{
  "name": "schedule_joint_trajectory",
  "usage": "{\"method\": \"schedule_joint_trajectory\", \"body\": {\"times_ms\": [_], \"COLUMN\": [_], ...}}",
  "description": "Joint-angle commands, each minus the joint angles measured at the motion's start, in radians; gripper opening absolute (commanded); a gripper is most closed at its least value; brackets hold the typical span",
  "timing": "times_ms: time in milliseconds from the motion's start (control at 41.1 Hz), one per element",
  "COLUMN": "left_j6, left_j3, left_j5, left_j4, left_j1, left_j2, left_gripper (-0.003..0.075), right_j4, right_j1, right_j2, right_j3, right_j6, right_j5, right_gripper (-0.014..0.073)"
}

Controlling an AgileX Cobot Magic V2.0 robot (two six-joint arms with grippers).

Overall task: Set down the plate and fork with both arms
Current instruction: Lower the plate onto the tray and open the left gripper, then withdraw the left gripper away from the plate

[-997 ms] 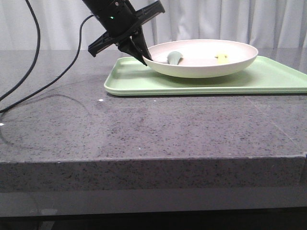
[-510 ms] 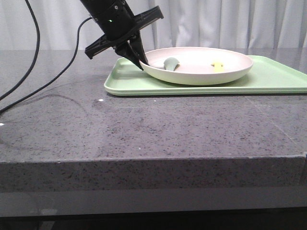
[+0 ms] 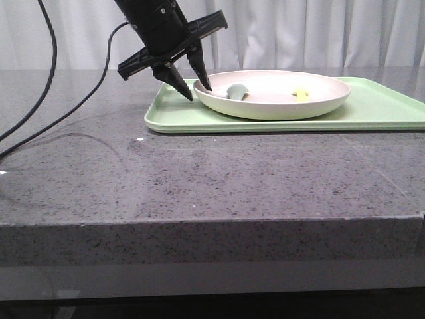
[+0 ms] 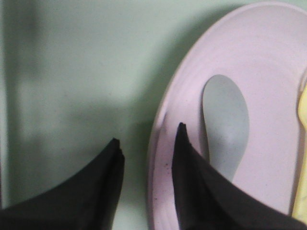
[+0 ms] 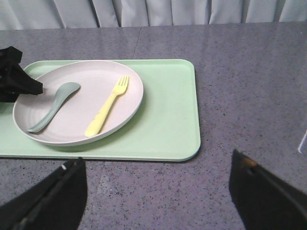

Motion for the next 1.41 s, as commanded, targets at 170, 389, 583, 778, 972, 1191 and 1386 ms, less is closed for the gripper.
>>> {"method": "schedule_joint_trajectory", "body": {"times_ms": [170, 389, 583, 778, 972, 1191, 1386], "left_j6": [-0.007, 0.006, -0.043, -0.045, -0.045, -0.019, 0.007], "left_j3": [-0.084, -0.084, -0.084, -0.084, -0.030, 0.206, 0.503], "left_j5": [0.020, 0.063, 0.163, 0.259, 0.288, 0.188, 0.058], "left_j4": [0.163, 0.301, 0.489, 0.676, 0.729, 0.730, 0.728], "left_j1": [-0.005, -0.005, -0.005, 0.000, 0.002, 0.002, 0.002], "left_j2": [-0.155, -0.221, -0.278, -0.333, -0.404, -0.562, -0.739], "left_gripper": [0.0293, 0.0100, -0.0018, -0.0018, -0.0018, -0.0018, -0.0018], "right_j4": [0.002, 0.002, 0.001, 0.001, 0.001, 0.001, 0.001], "right_j1": [0.000, 0.000, 0.000, 0.000, 0.000, 0.000, 0.000], "right_j2": [0.006, 0.006, 0.006, 0.006, 0.006, 0.006, 0.006], "right_j3": [-0.033, -0.033, -0.033, -0.033, -0.033, -0.033, -0.033], "right_j6": [-0.008, -0.008, -0.008, -0.008, -0.008, -0.008, -0.008], "right_j5": [-0.087, -0.086, -0.082, -0.082, -0.082, -0.082, -0.082], "right_gripper": [0.0624, 0.0624, 0.0624, 0.0624, 0.0624, 0.0624, 0.0624]}}
